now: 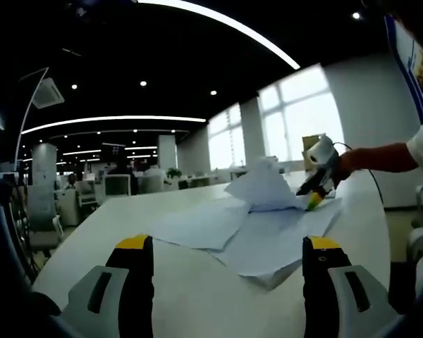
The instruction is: Organize the stack of printing papers by aligning and flattening the scattered papers on the table
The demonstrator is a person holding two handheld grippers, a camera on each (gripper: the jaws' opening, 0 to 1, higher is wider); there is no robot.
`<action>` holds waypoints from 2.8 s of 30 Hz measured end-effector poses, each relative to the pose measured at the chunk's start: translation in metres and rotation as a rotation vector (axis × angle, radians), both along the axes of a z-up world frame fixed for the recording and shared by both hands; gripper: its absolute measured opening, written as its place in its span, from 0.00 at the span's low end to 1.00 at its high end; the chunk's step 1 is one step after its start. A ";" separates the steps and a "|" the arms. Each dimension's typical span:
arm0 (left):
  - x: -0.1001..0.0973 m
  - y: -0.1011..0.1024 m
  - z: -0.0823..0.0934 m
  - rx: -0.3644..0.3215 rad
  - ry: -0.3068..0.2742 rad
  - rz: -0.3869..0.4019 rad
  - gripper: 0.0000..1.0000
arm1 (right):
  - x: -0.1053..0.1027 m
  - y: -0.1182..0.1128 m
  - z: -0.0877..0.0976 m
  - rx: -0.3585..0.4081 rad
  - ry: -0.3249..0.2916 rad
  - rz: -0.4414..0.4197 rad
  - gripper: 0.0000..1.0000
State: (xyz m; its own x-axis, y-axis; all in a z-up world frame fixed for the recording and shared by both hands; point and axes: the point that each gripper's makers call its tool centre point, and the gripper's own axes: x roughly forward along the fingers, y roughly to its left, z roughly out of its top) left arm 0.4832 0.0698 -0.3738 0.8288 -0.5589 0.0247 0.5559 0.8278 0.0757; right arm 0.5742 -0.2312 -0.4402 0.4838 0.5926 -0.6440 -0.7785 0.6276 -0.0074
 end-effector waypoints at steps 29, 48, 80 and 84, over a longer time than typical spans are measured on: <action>-0.001 -0.001 -0.001 -0.002 0.001 -0.003 0.88 | -0.053 0.016 0.001 -0.056 0.071 0.267 0.00; -0.001 0.000 0.000 -0.007 0.003 -0.002 0.88 | -0.042 0.018 0.048 0.152 0.104 0.088 0.00; 0.002 0.002 0.001 -0.069 0.038 -0.005 0.88 | -0.050 0.014 0.192 0.531 -0.003 -0.019 0.00; 0.002 0.003 0.003 -0.093 0.046 -0.008 0.89 | -0.050 0.019 0.206 0.565 0.006 0.003 0.00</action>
State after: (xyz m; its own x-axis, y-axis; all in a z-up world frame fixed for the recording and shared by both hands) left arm 0.4850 0.0728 -0.3711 0.8258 -0.5626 0.0390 0.5637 0.8256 -0.0266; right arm 0.5244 -0.2123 -0.2344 0.4785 0.8478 -0.2286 -0.7796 0.5300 0.3336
